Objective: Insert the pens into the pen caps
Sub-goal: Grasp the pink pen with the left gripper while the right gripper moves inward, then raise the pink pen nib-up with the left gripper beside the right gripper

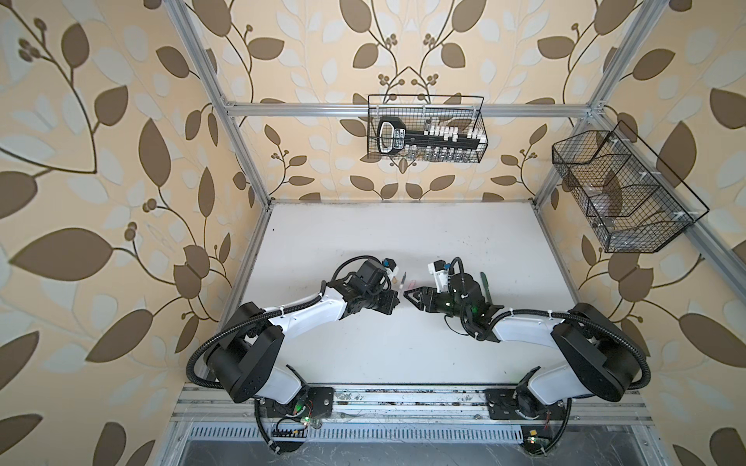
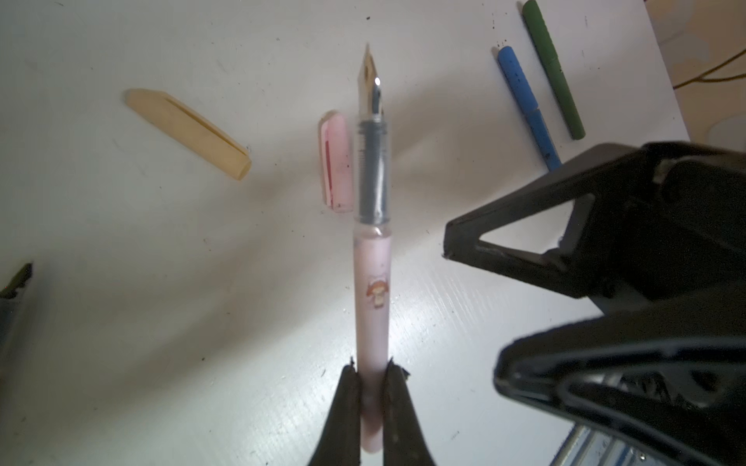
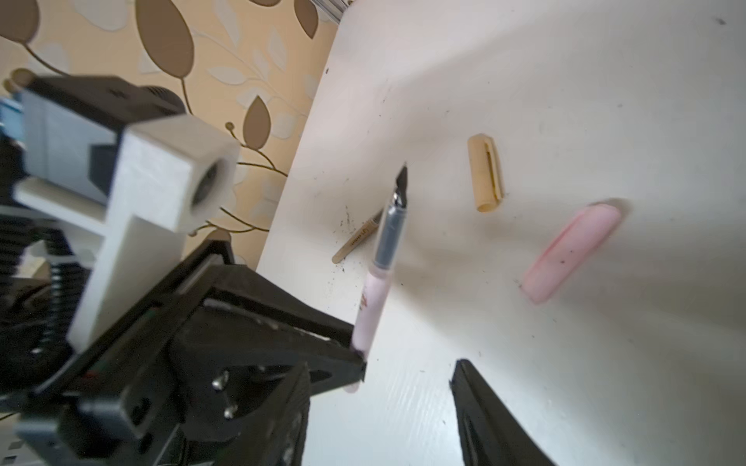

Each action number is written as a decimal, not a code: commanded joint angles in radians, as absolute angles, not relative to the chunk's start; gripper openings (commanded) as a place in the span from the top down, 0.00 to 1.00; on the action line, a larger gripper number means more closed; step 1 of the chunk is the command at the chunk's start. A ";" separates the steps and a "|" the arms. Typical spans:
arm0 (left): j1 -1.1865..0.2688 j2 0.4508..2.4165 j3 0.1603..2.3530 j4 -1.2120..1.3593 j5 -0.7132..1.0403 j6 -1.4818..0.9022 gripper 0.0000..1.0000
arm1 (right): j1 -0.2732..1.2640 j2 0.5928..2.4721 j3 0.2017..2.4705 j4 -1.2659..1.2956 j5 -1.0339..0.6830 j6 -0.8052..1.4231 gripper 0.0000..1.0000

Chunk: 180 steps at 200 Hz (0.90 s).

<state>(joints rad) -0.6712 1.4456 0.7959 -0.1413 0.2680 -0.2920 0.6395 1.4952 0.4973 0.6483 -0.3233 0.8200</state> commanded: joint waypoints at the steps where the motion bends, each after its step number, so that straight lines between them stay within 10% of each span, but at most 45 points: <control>1: -0.686 1.395 0.775 -0.089 0.323 -0.291 0.98 | 0.643 1.511 0.505 0.749 -0.340 0.856 0.42; 105: -0.728 1.325 0.750 -0.064 0.342 -0.260 0.97 | 0.621 1.555 0.548 0.799 -0.388 0.895 0.50; 142: -0.746 1.324 0.751 -0.065 0.341 -0.249 0.97 | 0.620 1.571 0.557 0.835 -0.411 0.911 0.64; 180: -0.749 1.318 0.752 -0.072 0.319 -0.253 0.93 | 0.618 1.579 0.556 0.873 -0.437 0.931 1.00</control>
<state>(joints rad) -0.7406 1.3476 0.7628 -0.0921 0.3103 -0.2665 0.6209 1.5665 0.5339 0.8204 -0.4126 0.9115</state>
